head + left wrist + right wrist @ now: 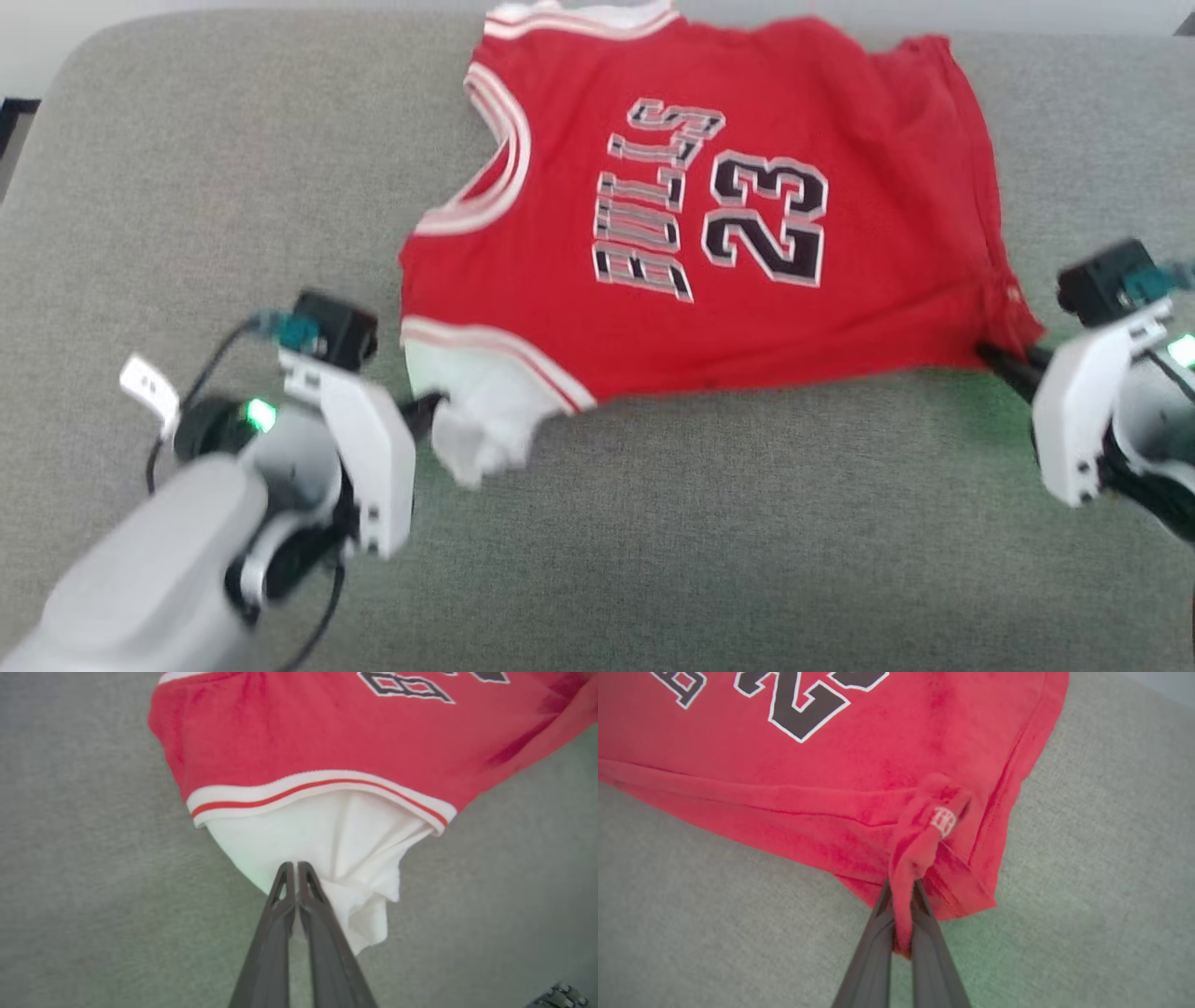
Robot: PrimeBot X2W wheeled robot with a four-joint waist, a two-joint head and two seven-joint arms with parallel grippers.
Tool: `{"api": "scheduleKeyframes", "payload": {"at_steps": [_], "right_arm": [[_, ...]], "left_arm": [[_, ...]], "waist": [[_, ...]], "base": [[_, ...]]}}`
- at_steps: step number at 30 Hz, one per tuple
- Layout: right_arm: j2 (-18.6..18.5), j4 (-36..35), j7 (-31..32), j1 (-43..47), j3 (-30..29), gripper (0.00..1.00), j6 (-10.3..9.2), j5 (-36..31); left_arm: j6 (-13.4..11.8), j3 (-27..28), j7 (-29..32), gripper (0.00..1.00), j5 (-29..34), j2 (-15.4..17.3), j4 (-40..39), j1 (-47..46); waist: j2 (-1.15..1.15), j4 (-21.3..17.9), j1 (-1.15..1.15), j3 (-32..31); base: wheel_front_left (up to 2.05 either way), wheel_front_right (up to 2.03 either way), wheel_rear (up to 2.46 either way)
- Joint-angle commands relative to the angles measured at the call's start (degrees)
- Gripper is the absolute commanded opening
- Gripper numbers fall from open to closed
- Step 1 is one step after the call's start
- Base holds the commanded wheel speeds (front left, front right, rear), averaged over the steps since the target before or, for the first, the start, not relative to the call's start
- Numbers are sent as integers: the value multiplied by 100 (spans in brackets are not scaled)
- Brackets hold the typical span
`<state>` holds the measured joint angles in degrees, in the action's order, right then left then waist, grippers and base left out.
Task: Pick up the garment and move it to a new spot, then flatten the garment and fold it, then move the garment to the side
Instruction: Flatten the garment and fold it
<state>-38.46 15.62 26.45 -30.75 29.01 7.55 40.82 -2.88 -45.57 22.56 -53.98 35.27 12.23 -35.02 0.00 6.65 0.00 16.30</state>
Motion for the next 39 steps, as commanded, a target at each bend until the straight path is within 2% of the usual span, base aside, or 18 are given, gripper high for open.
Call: {"api": "scheduleKeyframes", "payload": {"at_steps": [1,8,11,15,22,26,31,35,39], "right_arm": [[-129,-209,113,324,-141,0,-11,67],[-472,-1264,571,1670,-495,0,-10,341],[-603,-1612,696,2201,-631,0,-10,410],[-627,-1907,871,2796,-860,0,-10,526],[-508,-2313,818,3277,-1456,0,-10,666],[-339,-2518,865,3271,-1937,0,-10,577],[-137,-2701,1032,3021,-2321,0,-12,341],[126,-2607,1240,2547,-2500,0,-14,49],[405,-2268,1408,1889,-2412,0,-14,-191]], "left_arm": [[-264,6,140,0,-119,194,-433,356],[-1329,11,374,0,-428,773,-2114,1694],[-1627,-32,393,0,-515,928,-2553,2120],[-1925,-85,472,0,-612,1081,-2909,2530],[-2191,53,546,0,-488,1393,-3372,2487],[-2201,278,607,0,-218,1689,-3601,2011],[-1960,467,728,0,102,1857,-3583,1271],[-1472,449,877,0,399,1744,-3166,443],[-961,308,982,0,566,1372,-2453,-267]], "waist": [[0,-24,0,-75],[0,-66,0,-249],[0,-78,0,-298],[0,-91,0,-333],[0,-91,0,-285],[0,-100,0,-213],[0,-150,0,-113],[0,-228,0,9],[0,-331,0,189]], "base": [[0,0,0],[0,0,0],[0,0,0],[0,0,0],[0,0,0],[0,0,0],[0,0,0],[0,0,0],[0,0,0]]}}
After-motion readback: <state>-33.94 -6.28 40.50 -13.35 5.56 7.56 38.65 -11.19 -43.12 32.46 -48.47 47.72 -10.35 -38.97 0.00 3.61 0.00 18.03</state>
